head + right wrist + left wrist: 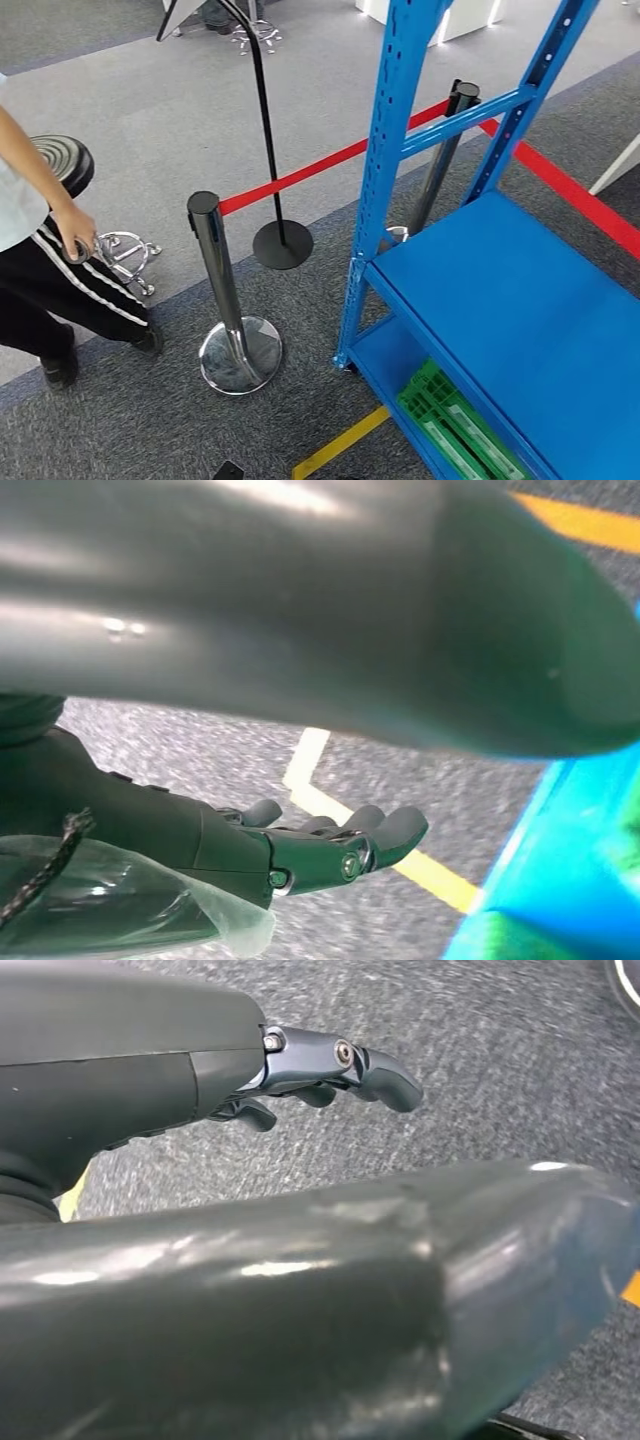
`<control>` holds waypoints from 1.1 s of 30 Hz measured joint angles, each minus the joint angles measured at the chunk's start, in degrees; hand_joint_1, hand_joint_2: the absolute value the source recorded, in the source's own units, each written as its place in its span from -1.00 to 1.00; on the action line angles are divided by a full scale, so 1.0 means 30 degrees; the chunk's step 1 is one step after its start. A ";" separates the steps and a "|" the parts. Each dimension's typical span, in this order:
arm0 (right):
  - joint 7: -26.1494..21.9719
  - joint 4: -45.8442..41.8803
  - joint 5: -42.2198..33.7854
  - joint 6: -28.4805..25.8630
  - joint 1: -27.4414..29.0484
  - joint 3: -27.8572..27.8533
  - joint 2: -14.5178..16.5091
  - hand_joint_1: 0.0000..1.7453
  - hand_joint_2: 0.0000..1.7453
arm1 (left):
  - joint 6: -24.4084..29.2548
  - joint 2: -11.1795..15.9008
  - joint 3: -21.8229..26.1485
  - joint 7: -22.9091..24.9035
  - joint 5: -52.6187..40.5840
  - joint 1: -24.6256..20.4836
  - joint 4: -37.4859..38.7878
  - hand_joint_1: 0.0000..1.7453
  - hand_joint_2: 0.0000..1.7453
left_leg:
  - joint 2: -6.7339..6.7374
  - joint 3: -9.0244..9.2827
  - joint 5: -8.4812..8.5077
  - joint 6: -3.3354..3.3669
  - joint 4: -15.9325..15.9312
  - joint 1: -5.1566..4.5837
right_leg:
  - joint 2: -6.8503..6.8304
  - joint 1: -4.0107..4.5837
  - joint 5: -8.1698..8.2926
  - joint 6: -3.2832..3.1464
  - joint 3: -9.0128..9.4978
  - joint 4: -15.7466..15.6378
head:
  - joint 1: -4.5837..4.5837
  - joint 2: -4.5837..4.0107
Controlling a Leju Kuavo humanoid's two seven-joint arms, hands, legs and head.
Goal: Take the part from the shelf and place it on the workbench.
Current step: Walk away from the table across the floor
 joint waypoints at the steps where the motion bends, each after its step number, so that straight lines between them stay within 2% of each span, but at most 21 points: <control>1: 0.0000 0.0002 0.0000 -0.0002 0.0036 0.0002 -0.0009 -1.00 -1.00 | 0.0000 -0.0007 0.0002 0.0000 -0.0013 -0.0007 0.0000 -1.00 -1.00 | 0.0241 0.0021 -0.0030 -0.0042 0.0009 0.0009 | -0.0138 -0.0013 0.0529 0.0025 0.0550 -0.0906 | 0.0000 0.0000; 4: -0.0015 0.0015 -0.0002 -0.0002 -0.0031 0.0002 -0.0036 -1.00 -1.00 | 0.0000 -0.0017 0.0002 0.0000 -0.0044 -0.0034 0.0000 -1.00 -1.00 | 0.0842 0.0126 -0.0221 -0.0342 0.0135 -0.0056 | -0.1032 0.0035 0.1829 -0.0099 0.2768 -0.4588 | -0.0022 0.0000; 5: -0.0022 0.0022 -0.0002 -0.0002 -0.0054 0.0000 -0.0040 -1.00 -1.00 | 0.0000 -0.0011 0.0002 0.0000 -0.0044 -0.0050 0.0000 -1.00 -1.00 | 0.0990 0.0167 -0.0268 -0.0458 0.0175 -0.0097 | -0.1158 0.0078 0.1907 -0.0219 0.3074 -0.5091 | -0.0046 0.0000; 7: -0.0029 0.0037 -0.0002 -0.0016 -0.0011 -0.0007 -0.0053 -1.00 -1.00 | 0.0000 -0.0009 0.0002 -0.0005 -0.0044 -0.0090 0.0000 -1.00 -1.00 | 0.1240 0.0266 -0.0304 -0.0651 0.0171 -0.0097 | -0.0872 0.0148 0.1898 -0.0502 0.3025 -0.5155 | -0.0076 0.0000; 8: -0.0029 0.0040 0.0000 -0.0025 0.0027 -0.0009 -0.0064 -1.00 -1.00 | 0.0000 -0.0013 0.0002 -0.0013 -0.0045 -0.0120 0.0000 -1.00 -1.00 | 0.1156 0.0314 -0.0391 -0.0770 0.0223 -0.0043 | -0.0706 0.0140 0.1919 -0.0621 0.3022 -0.5175 | -0.0076 0.0000; 10: -0.0029 0.0044 0.0000 -0.0038 0.0021 -0.0004 -0.0082 -1.00 -1.00 | -0.0002 -0.0016 0.0002 -0.0033 -0.0049 -0.0152 0.0000 -1.00 -1.00 | 0.0373 0.0017 -0.1136 -0.0970 0.1138 0.0062 | -0.0355 0.0089 0.2002 -0.0864 0.3069 -0.5228 | -0.0128 0.0000; 12: -0.0029 0.0058 0.0002 -0.0016 -0.0047 0.0000 -0.0084 -1.00 -1.00 | -0.0007 -0.0005 0.0002 -0.0044 -0.0051 -0.0131 0.0000 -1.00 -1.00 | -0.0515 -0.1029 -0.2450 -0.1029 0.3561 0.0087 | 0.0054 0.0095 0.2064 -0.1013 0.3071 -0.5233 | -0.0189 0.0000; 13: -0.0029 0.0069 0.0004 -0.0009 -0.0059 -0.0002 -0.0084 -1.00 -1.00 | -0.0009 0.0005 0.0002 -0.0042 -0.0051 -0.0106 0.0000 -1.00 -1.00 | -0.0657 -0.1634 -0.2933 -0.1006 0.4833 0.0073 | 0.0301 0.0127 0.2073 -0.1041 0.3065 -0.5228 | -0.0186 0.0000; 14: -0.0029 0.0078 0.0005 -0.0009 -0.0053 -0.0004 -0.0084 -1.00 -1.00 | -0.0011 0.0014 0.0002 -0.0040 -0.0051 -0.0085 0.0000 -1.00 -1.00 | -0.0709 -0.2061 -0.3059 -0.0952 0.5639 0.0056 | 0.0560 0.0171 0.2079 -0.1057 0.3073 -0.5222 | -0.0186 0.0000; 15: -0.0029 0.0086 0.0007 -0.0022 -0.0038 -0.0005 -0.0086 -1.00 -1.00 | -0.0011 0.0020 0.0002 -0.0038 -0.0051 -0.0075 0.0000 -1.00 -1.00 | -0.0737 -0.2188 -0.2779 -0.0862 0.5735 0.0034 | 0.0834 0.0220 0.2080 -0.1060 0.3092 -0.5218 | -0.0182 0.0000; 16: -0.0029 0.0091 0.0007 -0.0035 -0.0027 -0.0005 -0.0086 -1.00 -1.00 | -0.0009 0.0022 0.0002 -0.0036 -0.0051 -0.0073 0.0000 -1.00 -1.00 | -0.0825 -0.1976 -0.2133 -0.0728 0.5063 0.0007 | 0.1119 0.0270 0.2081 -0.1062 0.3120 -0.5215 | -0.0180 0.0000; 18: -0.0029 0.0118 0.0007 -0.0053 -0.0041 -0.0002 -0.0082 -1.00 -1.00 | -0.0007 0.0036 0.0002 -0.0036 -0.0056 -0.0074 0.0000 -1.00 -1.00 | -0.1558 -0.0985 -0.0641 -0.0351 0.2558 -0.0066 | 0.1648 0.0346 0.2086 -0.1047 0.3156 -0.5206 | -0.0164 0.0000; 19: -0.0031 0.0137 0.0007 -0.0064 -0.0059 0.0000 -0.0076 -1.00 -1.00 | -0.0007 0.0045 0.0002 -0.0036 -0.0060 -0.0069 0.0000 -1.00 -1.00 | -0.1998 -0.0549 -0.0194 -0.0192 0.1464 -0.0083 | 0.1894 0.0358 0.2093 -0.1017 0.3131 -0.5184 | -0.0162 0.0000; 21: -0.0035 0.0175 0.0011 -0.0082 -0.0059 0.0000 -0.0069 -1.00 -1.00 | -0.0007 0.0069 0.0002 -0.0036 -0.0069 -0.0082 0.0000 -1.00 -1.00 | -0.2473 -0.0207 -0.0049 -0.0044 0.0565 -0.0125 | 0.2304 0.0298 0.2152 -0.0848 0.2983 -0.5162 | -0.0173 0.0000; 23: -0.0036 0.0193 0.0015 -0.0097 0.0013 -0.0006 -0.0075 -1.00 -1.00 | -0.0007 0.0053 0.0005 -0.0036 -0.0073 -0.0126 0.0000 -1.00 -1.00 | -0.2115 -0.0159 0.0039 -0.0032 0.0329 -0.0116 | 0.2527 0.0213 0.2200 -0.0615 0.2733 -0.5159 | -0.0197 0.0000; 25: -0.0040 0.0204 0.0015 -0.0137 0.0032 -0.0005 -0.0086 -1.00 -1.00 | -0.0009 0.0002 0.0009 -0.0036 -0.0075 -0.0155 0.0000 -1.00 -1.00 | -0.1612 -0.0092 0.0192 0.0079 0.0039 -0.0037 | 0.1711 0.0251 0.1722 -0.0458 0.2229 -0.4473 | -0.0096 0.0000; 27: -0.0046 0.0215 0.0015 -0.0166 -0.0077 -0.0002 -0.0097 -1.00 -1.00 | -0.0011 -0.0031 0.0009 -0.0036 -0.0078 -0.0120 0.0000 -1.00 -1.00 | -0.1003 -0.0079 0.0243 0.0163 -0.0078 -0.0024 | 0.0527 0.0262 0.0548 -0.0313 0.1122 -0.2291 | 0.0050 0.0000; 29: -0.0046 0.0235 0.0015 -0.0167 -0.0111 -0.0004 -0.0115 -1.00 -1.00 | -0.0011 -0.0020 0.0013 -0.0036 -0.0076 -0.0067 0.0000 -1.00 -1.00 | -0.0372 -0.0099 0.0220 0.0162 -0.0063 -0.0049 | 0.0126 0.0184 -0.0271 -0.0134 0.0048 -0.0080 | 0.0100 0.0000; 30: -0.0046 0.0246 0.0015 -0.0169 -0.0068 -0.0004 -0.0124 -1.00 -1.00 | -0.0009 -0.0016 0.0014 -0.0036 -0.0075 -0.0060 0.0000 -1.00 -1.00 | -0.0087 -0.0099 0.0197 0.0139 -0.0057 -0.0052 | 0.0046 0.0141 -0.0180 -0.0060 -0.0025 0.0150 | 0.0100 0.0000; 31: -0.0044 0.0253 0.0015 -0.0173 -0.0023 -0.0002 -0.0133 -1.00 -1.00 | -0.0011 -0.0018 0.0016 -0.0036 -0.0073 -0.0064 0.0000 -1.00 -1.00 | 0.0170 -0.0083 0.0166 0.0096 -0.0050 -0.0043 | -0.0060 0.0101 0.0236 -0.0004 0.0304 -0.0383 | 0.0106 0.0000; 33: -0.0044 0.0262 0.0015 -0.0180 -0.0009 0.0002 -0.0140 -1.00 -1.00 | -0.0011 -0.0029 0.0016 -0.0036 -0.0073 -0.0071 0.0000 -1.00 -1.00 | 0.0642 0.0006 0.0060 -0.0066 0.0004 -0.0046 | -0.0734 0.0059 0.1370 0.0051 0.1809 -0.3027 | 0.0108 0.0000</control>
